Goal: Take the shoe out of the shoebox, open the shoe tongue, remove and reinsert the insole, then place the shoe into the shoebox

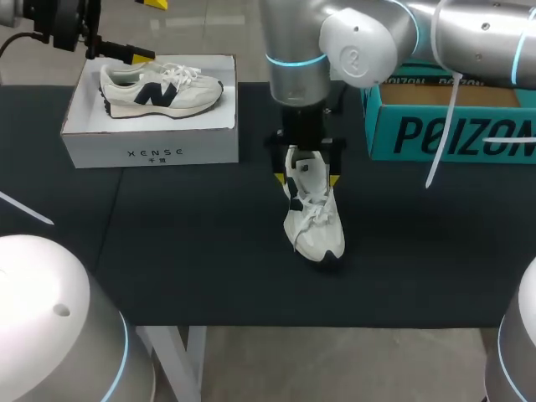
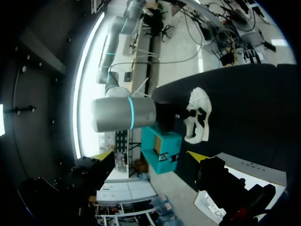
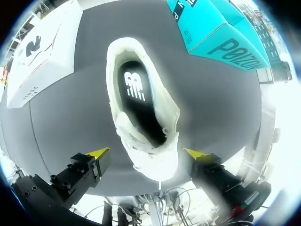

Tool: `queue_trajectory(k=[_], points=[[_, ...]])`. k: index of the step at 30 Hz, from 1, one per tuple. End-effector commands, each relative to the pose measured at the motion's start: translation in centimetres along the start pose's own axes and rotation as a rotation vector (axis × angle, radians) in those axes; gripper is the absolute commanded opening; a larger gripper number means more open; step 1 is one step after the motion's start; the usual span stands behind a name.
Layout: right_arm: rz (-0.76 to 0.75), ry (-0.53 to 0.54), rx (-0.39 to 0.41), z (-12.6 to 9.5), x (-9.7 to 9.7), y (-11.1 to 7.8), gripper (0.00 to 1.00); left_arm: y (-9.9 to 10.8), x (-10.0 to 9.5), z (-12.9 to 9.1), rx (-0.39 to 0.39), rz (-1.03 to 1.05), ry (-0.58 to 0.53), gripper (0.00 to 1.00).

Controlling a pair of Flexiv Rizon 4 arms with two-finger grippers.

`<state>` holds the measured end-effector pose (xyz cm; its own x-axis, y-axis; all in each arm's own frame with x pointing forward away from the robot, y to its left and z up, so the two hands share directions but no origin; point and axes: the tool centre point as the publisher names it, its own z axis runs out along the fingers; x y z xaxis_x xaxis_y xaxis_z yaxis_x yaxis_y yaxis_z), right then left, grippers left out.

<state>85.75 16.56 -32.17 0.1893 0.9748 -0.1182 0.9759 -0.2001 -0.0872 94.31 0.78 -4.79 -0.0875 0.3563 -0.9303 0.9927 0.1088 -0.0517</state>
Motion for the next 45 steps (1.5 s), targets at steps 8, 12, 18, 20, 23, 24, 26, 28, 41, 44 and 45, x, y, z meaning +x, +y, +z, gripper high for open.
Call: queue_trajectory(k=[8,12,18,20,23,24,26,28,41,44,45], points=[[0.015,0.021,0.007,0.7,-0.7,-1.8,0.0,0.0,0.0,-0.1,0.001,0.0,0.004,1.0],[0.012,0.021,0.008,1.1,-0.9,-1.2,0.0,0.0,0.0,-0.1,0.001,0.0,0.004,1.0],[-0.02,-0.01,0.009,1.8,-1.7,0.1,0.0,0.0,0.0,-0.1,0.001,0.0,0.004,1.0],[-0.039,-0.014,0.015,2.1,-1.7,0.6,0.0,0.0,0.0,-0.1,0.001,0.0,0.004,1.0],[-0.064,-0.018,0.019,2.4,-1.5,1.4,0.0,0.0,0.0,-0.1,0.001,0.0,0.004,1.0],[-0.076,-0.021,0.02,2.4,-1.3,1.6,0.0,0.0,0.0,-0.1,0.001,0.0,0.004,1.0],[-0.095,-0.028,0.027,2.7,-1.0,2.2,0.0,0.0,0.0,-0.1,0.001,0.0,0.004,1.0],[-0.107,-0.035,0.031,2.8,-0.8,2.7,0.0,0.0,0.0,-0.1,0.001,0.0,0.004,1.0],[-0.119,-0.025,0.062,3.5,-1.1,3.9,0.0,0.0,0.0,-0.1,0.001,0.0,0.004,1.0],[-0.124,0.006,0.004,1.6,-1.2,3.5,0.0,0.0,0.0,-0.1,0.001,0.0,0.004,1.0],[-0.125,0.016,-0.012,0.9,-1.3,3.4,0.0,0.0,0.0,-0.1,0.001,0.0,0.004,1.0]])
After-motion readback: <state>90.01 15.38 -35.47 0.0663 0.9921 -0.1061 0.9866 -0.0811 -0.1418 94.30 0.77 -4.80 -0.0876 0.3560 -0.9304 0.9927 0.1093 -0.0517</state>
